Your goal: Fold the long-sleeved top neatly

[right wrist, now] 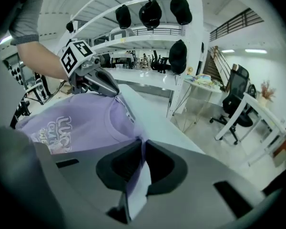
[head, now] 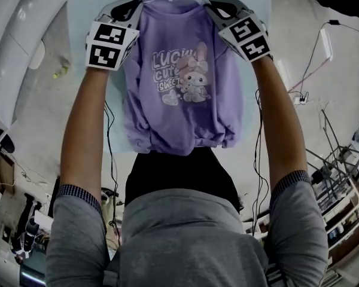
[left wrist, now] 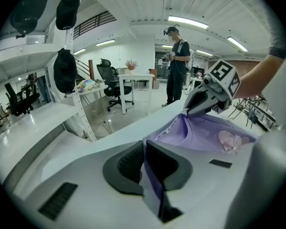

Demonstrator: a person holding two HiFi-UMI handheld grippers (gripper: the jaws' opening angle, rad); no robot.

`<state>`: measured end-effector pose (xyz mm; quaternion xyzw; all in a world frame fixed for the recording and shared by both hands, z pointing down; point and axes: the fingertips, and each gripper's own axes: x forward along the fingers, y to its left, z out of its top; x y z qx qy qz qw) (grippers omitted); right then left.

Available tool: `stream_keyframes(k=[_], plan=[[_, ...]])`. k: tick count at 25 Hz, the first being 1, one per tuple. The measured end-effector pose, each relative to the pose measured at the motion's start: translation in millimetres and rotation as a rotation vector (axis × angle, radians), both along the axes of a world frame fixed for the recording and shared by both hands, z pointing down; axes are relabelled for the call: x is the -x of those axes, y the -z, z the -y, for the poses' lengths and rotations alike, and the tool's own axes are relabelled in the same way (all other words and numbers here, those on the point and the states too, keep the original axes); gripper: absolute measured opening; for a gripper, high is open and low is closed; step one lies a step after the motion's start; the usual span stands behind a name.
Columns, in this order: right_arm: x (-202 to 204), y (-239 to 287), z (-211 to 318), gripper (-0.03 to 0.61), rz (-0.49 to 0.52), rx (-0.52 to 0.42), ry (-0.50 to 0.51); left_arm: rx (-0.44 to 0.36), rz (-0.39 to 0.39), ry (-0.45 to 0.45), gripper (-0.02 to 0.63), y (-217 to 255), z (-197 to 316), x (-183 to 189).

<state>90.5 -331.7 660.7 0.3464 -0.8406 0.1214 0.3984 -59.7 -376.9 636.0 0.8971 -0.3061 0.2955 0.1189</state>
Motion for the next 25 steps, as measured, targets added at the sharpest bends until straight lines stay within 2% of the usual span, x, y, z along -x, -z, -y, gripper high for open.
stream_keyframes(k=[2, 4, 6, 8, 12, 18, 25], plan=[[-0.7, -3.4, 7.5, 0.056, -0.018, -0.009, 0.004, 0.028, 0.011, 0.021, 0.037, -5.0, 6.8, 0.0], [-4.3, -6.1, 13.6, 0.097, -0.036, -0.009, -0.003, 0.040, 0.012, 0.038, 0.041, -5.7, 12.1, -0.4], [-7.7, -7.0, 20.3, 0.176, -0.031, -0.002, -0.017, 0.050, -0.009, 0.053, 0.071, -2.3, 17.0, 0.9], [-12.4, -4.6, 24.7, 0.234, 0.017, 0.026, -0.045, 0.072, -0.046, 0.067, 0.173, 3.7, 18.7, 4.5], [-29.0, 10.1, 17.3, 0.315, 0.135, 0.084, -0.107, 0.086, -0.051, 0.095, 0.201, 14.3, 4.5, 23.3], [-55.6, 32.5, -32.5, 0.317, 0.248, 0.142, -0.214, 0.144, -0.044, 0.156, 0.209, 18.1, -53.1, 56.2], [-56.1, 8.1, -111.1, 0.293, 0.301, 0.278, -0.279, 0.263, -0.056, 0.212, 0.207, -5.0, -103.6, 72.6]])
